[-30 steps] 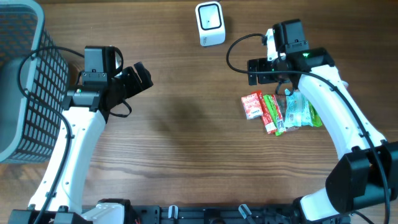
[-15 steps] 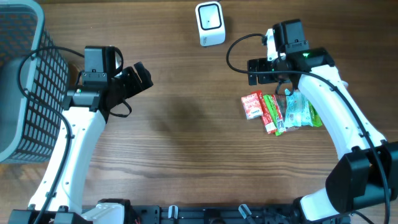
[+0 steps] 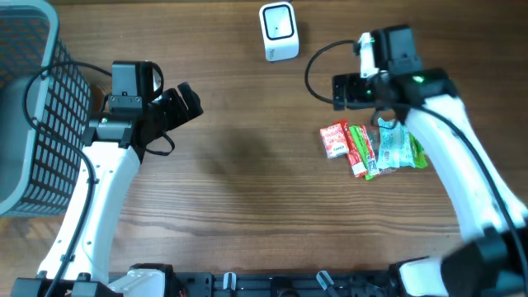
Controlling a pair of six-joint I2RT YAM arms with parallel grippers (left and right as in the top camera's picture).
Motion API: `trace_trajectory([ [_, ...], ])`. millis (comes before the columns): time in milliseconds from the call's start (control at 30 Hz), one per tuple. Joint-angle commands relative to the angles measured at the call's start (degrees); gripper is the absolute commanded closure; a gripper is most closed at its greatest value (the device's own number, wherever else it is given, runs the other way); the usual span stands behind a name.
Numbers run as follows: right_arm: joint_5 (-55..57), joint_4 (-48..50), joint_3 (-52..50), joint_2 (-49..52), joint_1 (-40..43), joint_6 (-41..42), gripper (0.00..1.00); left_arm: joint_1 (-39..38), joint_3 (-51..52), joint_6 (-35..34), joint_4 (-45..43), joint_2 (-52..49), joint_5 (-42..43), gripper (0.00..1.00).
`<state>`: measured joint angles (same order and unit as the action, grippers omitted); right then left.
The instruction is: Scan the item barcode
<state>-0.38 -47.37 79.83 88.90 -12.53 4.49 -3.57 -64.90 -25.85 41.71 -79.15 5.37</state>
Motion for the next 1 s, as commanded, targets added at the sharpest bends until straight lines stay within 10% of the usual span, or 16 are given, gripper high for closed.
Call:
trace_trajectory([
  [0,0.3,0.2,1.1,-12.7,-0.1,0.0,0.00,0.2,0.0,0.1,-0.1,0.3,-0.5,0.00],
  [500,9.2,-2.4,-13.1,-68.9,3.0,-5.8,0.00,0.2,0.0,0.1,-0.1,0.3,-0.5,0.00],
  [833,0.7,60.8,-66.8,-88.7,6.3,4.8,0.00,0.2,0.0,0.1,-0.1,0.3,-0.5,0.00],
  [967,0.7,66.2,-76.1,-88.7,6.6,9.7,0.00,0.2,0.0,0.1,-0.1,0.3,-0.5,0.00],
])
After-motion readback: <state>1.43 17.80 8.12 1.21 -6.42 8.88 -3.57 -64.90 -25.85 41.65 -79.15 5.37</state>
